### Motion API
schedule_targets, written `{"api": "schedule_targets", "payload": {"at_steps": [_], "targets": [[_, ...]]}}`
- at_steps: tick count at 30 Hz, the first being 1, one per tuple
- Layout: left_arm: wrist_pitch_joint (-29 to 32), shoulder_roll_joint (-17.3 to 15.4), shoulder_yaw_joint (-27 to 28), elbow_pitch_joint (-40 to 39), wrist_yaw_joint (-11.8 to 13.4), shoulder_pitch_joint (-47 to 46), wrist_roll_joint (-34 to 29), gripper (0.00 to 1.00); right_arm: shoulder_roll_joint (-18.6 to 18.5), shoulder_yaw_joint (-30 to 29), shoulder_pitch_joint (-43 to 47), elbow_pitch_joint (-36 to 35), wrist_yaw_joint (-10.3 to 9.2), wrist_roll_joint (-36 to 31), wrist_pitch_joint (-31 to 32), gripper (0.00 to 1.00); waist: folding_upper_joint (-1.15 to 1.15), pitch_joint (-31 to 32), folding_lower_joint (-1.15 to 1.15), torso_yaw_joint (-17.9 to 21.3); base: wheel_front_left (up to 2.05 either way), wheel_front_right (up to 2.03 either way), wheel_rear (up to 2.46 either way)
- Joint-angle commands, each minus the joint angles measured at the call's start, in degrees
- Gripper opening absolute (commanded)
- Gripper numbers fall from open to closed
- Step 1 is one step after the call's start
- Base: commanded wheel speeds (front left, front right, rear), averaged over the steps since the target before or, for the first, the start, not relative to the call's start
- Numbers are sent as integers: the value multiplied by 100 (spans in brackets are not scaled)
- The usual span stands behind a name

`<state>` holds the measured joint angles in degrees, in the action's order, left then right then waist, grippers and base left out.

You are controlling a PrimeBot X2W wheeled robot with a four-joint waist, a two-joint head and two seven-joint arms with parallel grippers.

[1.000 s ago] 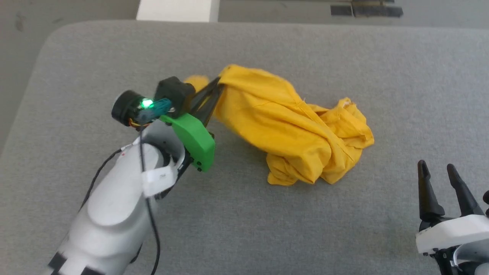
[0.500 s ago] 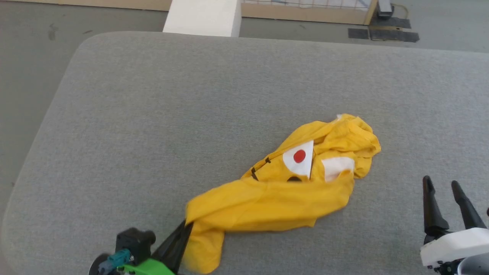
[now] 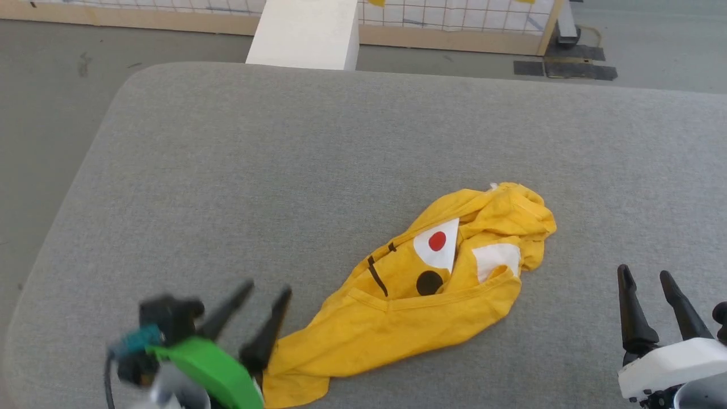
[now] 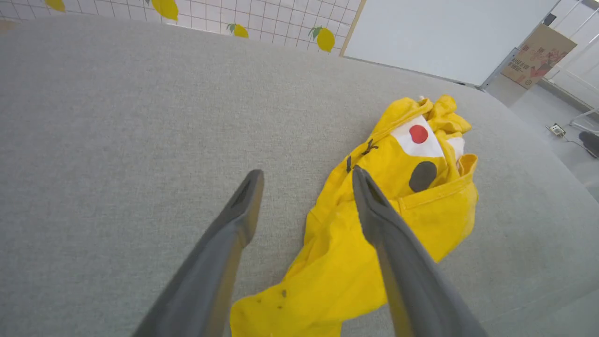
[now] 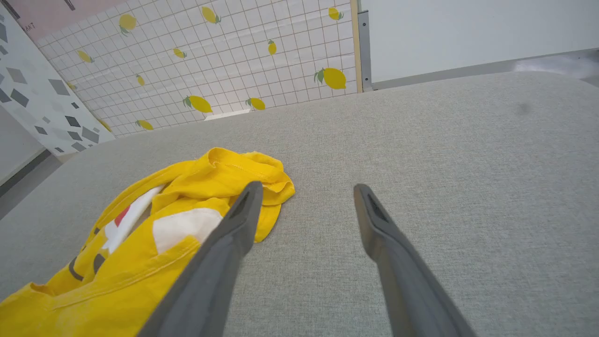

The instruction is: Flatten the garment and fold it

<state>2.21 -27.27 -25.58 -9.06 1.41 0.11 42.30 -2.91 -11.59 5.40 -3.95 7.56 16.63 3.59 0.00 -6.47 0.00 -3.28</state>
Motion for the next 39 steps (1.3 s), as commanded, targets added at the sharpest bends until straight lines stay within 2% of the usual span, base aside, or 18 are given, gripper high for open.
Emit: {"api": "schedule_targets", "payload": {"at_steps": [1, 4, 11, 15, 22, 28, 29, 35, 39], "targets": [[55, -66, 43, -125, 59, -298, -133, 100, 3, 9, 57, -10, -8, 14, -1, 100, 0, -41, 0, 40, 0, 0, 0], [277, -127, -114, -96, 51, -783, -467, 100, 3, 47, 20, 1, -8, 29, -15, 100, 0, -133, 0, 111, 0, 0, 0], [935, 467, -935, 1131, -494, -2121, -713, 100, 3, 78, -155, -16, -8, 15, -8, 100, 0, -507, 0, 305, 0, 0, 0], [1129, 773, -1231, 1943, -696, -2773, -745, 100, 3, 62, -256, -62, -8, -5, 12, 100, 0, -744, 0, 431, 0, 0, 0], [1336, 971, -1650, 3002, -840, -3498, -805, 100, 3, 65, -418, -88, -8, 6, -6, 100, 0, -1096, 0, 644, 0, 0, 0], [1272, 1003, -1952, 3430, -877, -3773, -799, 100, 3, 50, -487, -41, -8, 22, -66, 100, 0, -1204, 0, 685, 0, 0, 0], [1190, 995, -2030, 3483, -880, -3812, -828, 0, 3, 56, -506, -19, -8, 26, -73, 100, 0, -1205, 0, 689, 0, 0, 0], [641, 1048, -2175, 3583, -888, -3938, -610, 0, 3, 52, -526, 85, -8, 48, -101, 100, 0, -1033, 0, 652, 0, 0, 0], [149, 1030, -1906, 3308, -888, -4186, -382, 0, 3, 34, -488, 132, -8, 55, -112, 100, 0, -852, 0, 619, 0, 0, 0]]}}
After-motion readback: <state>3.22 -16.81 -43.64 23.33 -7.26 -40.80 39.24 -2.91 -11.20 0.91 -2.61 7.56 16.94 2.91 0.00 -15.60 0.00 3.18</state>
